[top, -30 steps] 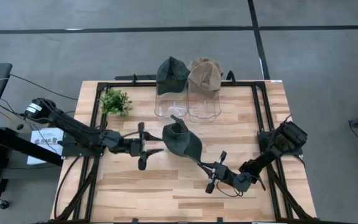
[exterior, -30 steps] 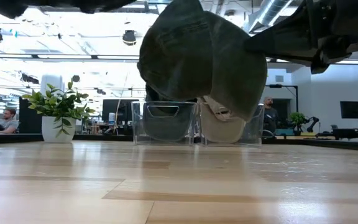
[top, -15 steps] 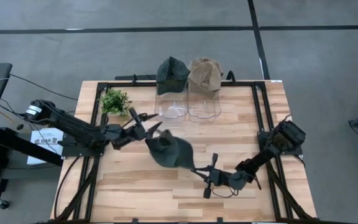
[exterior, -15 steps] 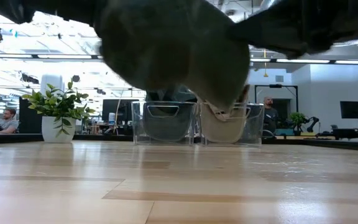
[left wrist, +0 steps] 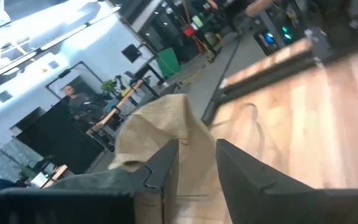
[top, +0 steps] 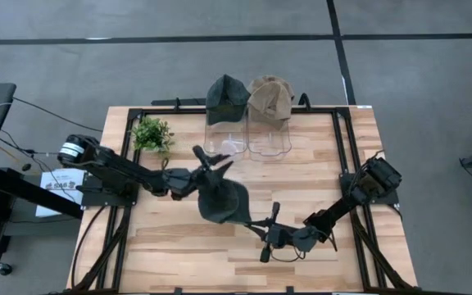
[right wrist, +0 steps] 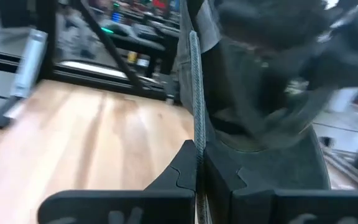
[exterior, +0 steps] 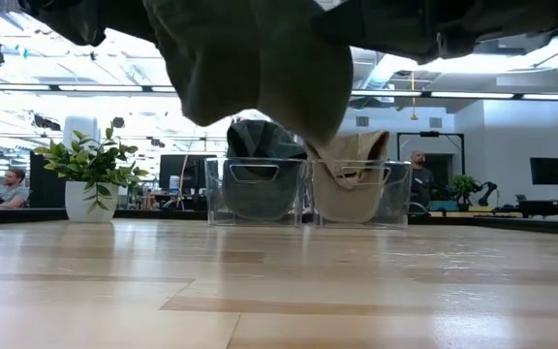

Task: Pick & Place hat
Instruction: Put the black cap into the left transparent bin

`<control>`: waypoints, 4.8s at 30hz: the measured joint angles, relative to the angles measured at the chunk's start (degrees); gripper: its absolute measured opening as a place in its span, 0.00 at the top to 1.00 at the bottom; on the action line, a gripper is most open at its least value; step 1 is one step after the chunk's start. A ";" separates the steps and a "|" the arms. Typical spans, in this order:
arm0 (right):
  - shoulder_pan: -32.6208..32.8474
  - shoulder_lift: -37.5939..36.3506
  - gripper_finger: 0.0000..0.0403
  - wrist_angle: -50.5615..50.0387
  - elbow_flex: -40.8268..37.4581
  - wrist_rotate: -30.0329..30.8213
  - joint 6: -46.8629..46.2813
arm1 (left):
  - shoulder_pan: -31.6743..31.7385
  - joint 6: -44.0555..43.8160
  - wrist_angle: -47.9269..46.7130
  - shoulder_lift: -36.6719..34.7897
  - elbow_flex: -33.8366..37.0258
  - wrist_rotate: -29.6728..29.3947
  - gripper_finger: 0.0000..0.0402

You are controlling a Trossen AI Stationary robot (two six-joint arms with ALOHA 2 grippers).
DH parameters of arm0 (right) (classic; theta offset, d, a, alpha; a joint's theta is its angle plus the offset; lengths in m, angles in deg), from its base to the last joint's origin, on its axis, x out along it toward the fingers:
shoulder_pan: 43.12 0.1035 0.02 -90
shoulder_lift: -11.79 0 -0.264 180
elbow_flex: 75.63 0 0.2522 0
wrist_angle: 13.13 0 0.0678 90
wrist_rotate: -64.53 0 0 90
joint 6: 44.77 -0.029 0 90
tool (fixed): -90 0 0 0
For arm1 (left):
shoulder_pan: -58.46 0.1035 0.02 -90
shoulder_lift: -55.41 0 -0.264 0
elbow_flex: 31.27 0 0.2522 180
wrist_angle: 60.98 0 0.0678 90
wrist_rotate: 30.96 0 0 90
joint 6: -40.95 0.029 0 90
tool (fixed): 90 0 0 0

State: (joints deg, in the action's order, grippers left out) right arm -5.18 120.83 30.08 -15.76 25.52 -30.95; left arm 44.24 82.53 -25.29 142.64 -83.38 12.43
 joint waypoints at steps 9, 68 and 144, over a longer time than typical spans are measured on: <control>1.07 0.00 1.00 0.07 -0.48 12.85 2.64 | -5.11 0.19 -0.56 0.53 -0.78 -3.14 0.76; -1.29 -0.02 1.00 -9.59 0.30 33.46 30.25 | 30.52 -76.58 -46.07 -19.46 -8.28 61.33 0.75; -3.67 -0.02 0.99 -0.33 4.28 27.25 45.17 | 28.55 -75.25 -53.70 -19.46 -4.74 66.36 0.69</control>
State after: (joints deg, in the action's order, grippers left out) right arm -8.85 120.80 29.75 -11.47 52.77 14.22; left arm 72.79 7.28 -78.99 123.18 -88.12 78.78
